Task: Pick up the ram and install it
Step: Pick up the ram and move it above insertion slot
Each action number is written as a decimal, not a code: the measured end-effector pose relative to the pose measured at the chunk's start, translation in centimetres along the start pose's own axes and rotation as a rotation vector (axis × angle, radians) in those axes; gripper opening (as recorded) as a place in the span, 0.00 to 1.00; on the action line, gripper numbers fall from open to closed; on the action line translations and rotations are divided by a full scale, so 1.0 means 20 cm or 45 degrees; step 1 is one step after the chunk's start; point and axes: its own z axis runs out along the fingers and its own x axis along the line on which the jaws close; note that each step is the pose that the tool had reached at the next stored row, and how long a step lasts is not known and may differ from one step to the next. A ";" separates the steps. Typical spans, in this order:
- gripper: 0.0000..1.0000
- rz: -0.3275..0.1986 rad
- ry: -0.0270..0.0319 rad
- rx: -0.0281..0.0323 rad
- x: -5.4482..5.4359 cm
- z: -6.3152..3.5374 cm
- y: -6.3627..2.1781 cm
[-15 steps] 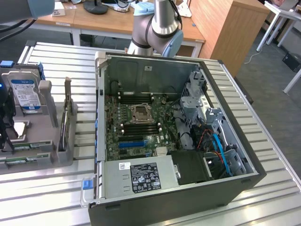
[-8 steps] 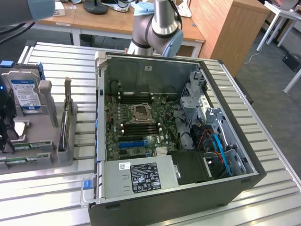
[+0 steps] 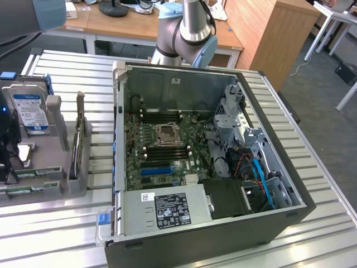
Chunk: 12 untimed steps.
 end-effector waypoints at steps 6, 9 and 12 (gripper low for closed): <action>0.36 0.000 0.0000 0.0000 0.00 0.033 -0.001; 0.36 0.000 -0.0002 0.0000 0.00 0.049 -0.001; 0.36 0.000 -0.0005 -0.0001 0.00 0.063 -0.001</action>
